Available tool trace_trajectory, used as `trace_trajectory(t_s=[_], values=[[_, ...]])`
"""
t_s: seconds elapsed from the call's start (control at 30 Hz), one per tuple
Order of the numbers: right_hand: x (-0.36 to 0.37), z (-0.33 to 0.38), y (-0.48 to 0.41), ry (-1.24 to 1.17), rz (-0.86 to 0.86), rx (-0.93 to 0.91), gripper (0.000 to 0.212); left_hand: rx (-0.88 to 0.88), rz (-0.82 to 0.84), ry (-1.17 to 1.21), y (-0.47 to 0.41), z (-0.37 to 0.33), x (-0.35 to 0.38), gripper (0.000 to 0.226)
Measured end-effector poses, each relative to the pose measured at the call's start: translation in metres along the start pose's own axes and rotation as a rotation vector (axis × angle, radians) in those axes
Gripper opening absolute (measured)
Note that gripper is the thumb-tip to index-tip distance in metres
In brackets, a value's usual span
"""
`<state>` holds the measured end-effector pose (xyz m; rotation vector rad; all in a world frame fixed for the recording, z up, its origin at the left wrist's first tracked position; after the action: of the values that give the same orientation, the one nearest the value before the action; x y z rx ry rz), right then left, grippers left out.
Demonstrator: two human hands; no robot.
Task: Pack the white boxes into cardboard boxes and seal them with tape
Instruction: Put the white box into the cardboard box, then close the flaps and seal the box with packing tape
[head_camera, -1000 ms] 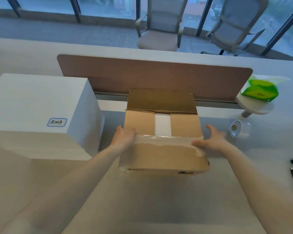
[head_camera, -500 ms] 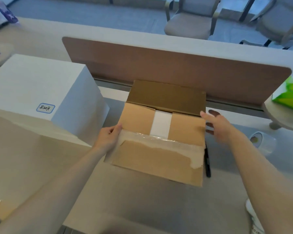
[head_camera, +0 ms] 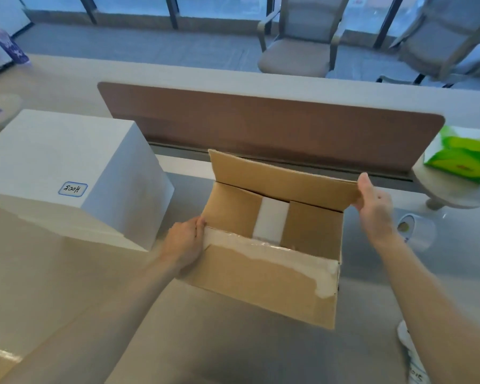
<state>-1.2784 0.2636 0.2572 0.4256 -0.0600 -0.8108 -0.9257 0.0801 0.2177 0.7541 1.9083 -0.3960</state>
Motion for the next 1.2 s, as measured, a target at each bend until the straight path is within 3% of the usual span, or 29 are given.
trace_trajectory(t_s=[0.03,0.1,0.13,0.2,0.3,0.37,0.43,0.53,0.73,0.8,0.87,0.97,1.07,1.13,1.2], values=[[-0.003,-0.004,0.015,0.041,0.010,-0.047,0.072,-0.051,-0.001,0.000,0.005,-0.003,0.003,0.049],[-0.001,-0.018,0.047,0.144,0.037,-0.105,0.031,-0.128,-0.041,0.074,0.015,-0.005,0.006,0.042],[0.003,-0.028,0.058,0.206,0.049,-0.122,0.024,-0.142,-0.088,0.159,0.020,-0.004,0.007,0.041],[0.005,-0.058,0.070,0.335,0.017,-0.089,0.036,-0.107,-0.253,0.277,0.030,-0.004,-0.001,0.049],[0.001,-0.097,0.080,0.439,-0.064,0.028,0.049,0.324,-0.440,0.035,0.035,-0.036,-0.020,0.056],[-0.004,-0.106,0.080,0.420,-0.116,0.047,0.054,0.683,-0.315,-0.103,0.035,-0.062,-0.003,0.048],[-0.008,-0.102,0.077,0.419,-0.162,0.068,0.058,0.812,-0.159,-0.112,0.031,-0.073,0.013,0.048],[-0.007,-0.093,0.072,0.630,-0.176,0.050,0.058,0.802,-0.116,-0.100,0.023,-0.070,0.018,0.044],[-0.007,-0.076,0.084,0.834,-0.342,0.026,0.027,0.701,-0.207,-0.106,0.012,-0.081,0.019,0.033],[-0.007,-0.078,0.087,0.764,-0.378,0.095,0.022,0.696,-0.194,-0.068,0.004,-0.105,0.025,0.031],[-0.008,-0.084,0.087,0.526,-0.375,0.252,0.022,0.743,-0.181,0.028,0.000,-0.141,0.033,0.027],[-0.017,-0.096,0.081,0.328,-0.424,0.448,0.045,0.724,-0.240,0.220,-0.004,-0.193,0.029,0.012],[-0.024,-0.109,0.070,0.303,-0.369,0.586,0.070,0.520,-0.112,0.477,-0.026,-0.225,0.050,0.025],[-0.029,-0.113,0.064,0.295,-0.284,0.639,0.066,0.356,-0.087,0.619,-0.040,-0.238,0.073,0.037],[-0.034,-0.113,0.058,0.384,-0.168,0.638,0.056,0.239,-0.128,0.742,-0.049,-0.253,0.087,0.033]])
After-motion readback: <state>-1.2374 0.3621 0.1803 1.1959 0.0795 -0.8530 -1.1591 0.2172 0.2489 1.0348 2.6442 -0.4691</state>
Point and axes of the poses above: each hand's wrist, its own y-axis away from the middle knuckle, its own x-axis out of the palm, z = x × y, the point moved 8 cm from there along -y, towards the middle knuckle, and after that the axes turned 13 degrees about x, right-handed, at the moved point
